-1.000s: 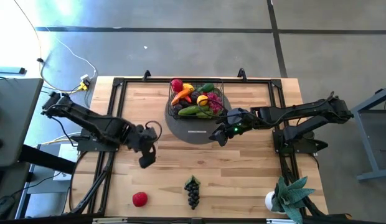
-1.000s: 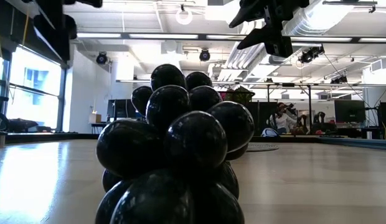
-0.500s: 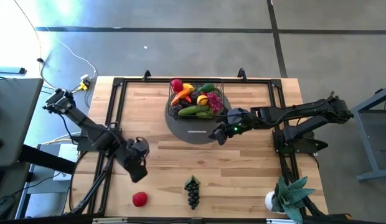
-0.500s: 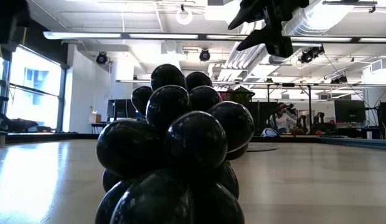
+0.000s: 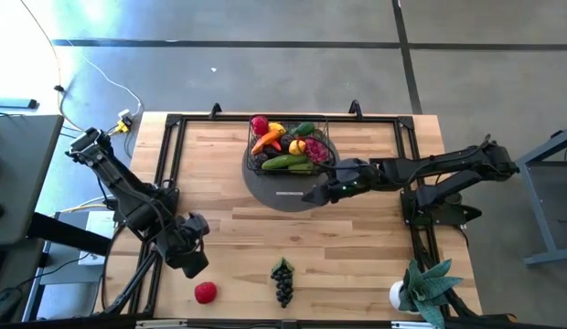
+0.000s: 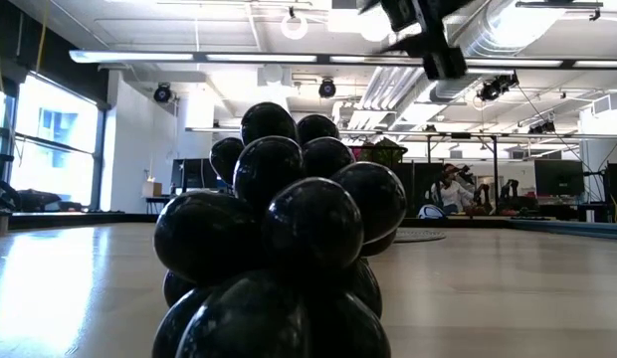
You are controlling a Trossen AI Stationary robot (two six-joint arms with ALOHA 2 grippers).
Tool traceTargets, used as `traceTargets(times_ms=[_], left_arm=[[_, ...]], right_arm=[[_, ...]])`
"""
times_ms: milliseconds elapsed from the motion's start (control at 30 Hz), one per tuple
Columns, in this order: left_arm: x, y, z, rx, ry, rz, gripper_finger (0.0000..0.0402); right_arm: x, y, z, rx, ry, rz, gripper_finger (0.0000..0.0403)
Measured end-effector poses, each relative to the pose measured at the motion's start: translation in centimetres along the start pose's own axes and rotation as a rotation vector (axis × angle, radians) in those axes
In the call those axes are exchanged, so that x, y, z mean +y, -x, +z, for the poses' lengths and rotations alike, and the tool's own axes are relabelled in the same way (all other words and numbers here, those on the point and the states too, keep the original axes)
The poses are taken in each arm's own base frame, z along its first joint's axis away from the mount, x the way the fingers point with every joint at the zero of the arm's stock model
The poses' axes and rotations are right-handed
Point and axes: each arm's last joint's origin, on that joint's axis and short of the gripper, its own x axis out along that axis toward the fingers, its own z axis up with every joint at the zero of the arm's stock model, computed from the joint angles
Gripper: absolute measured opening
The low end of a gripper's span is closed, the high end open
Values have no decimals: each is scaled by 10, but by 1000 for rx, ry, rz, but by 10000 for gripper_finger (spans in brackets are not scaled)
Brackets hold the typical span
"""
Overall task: Build produce basket
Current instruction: Put the black grapes into the black wire basket
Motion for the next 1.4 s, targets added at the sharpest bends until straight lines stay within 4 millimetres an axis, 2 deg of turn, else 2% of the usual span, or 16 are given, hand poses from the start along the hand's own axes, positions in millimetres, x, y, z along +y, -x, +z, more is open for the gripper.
traceTargets(times_ms=[167, 367, 533, 667, 800, 933, 1400], left_arm=[[0, 0, -1, -1, 14, 0, 353], [0, 0, -1, -2, -2, 0, 353], [0, 0, -1, -2, -11, 0, 353], [0, 0, -1, -2, -30, 2, 353], [0, 0, -1, -1, -31, 4, 353], [0, 0, -1, -1, -31, 4, 353], [0, 0, -1, -1, -40, 5, 353]], right_arm=[[26, 3, -7, -46, 51, 223, 176], [53, 9, -17, -83, 76, 351, 176], [90, 10, -18, -62, 228, 310, 176], [104, 4, -21, 3, 255, 147, 176], [109, -7, -30, 67, 215, 19, 176], [106, -25, -45, 129, 151, -74, 176], [75, -88, -103, 303, -120, -317, 176]])
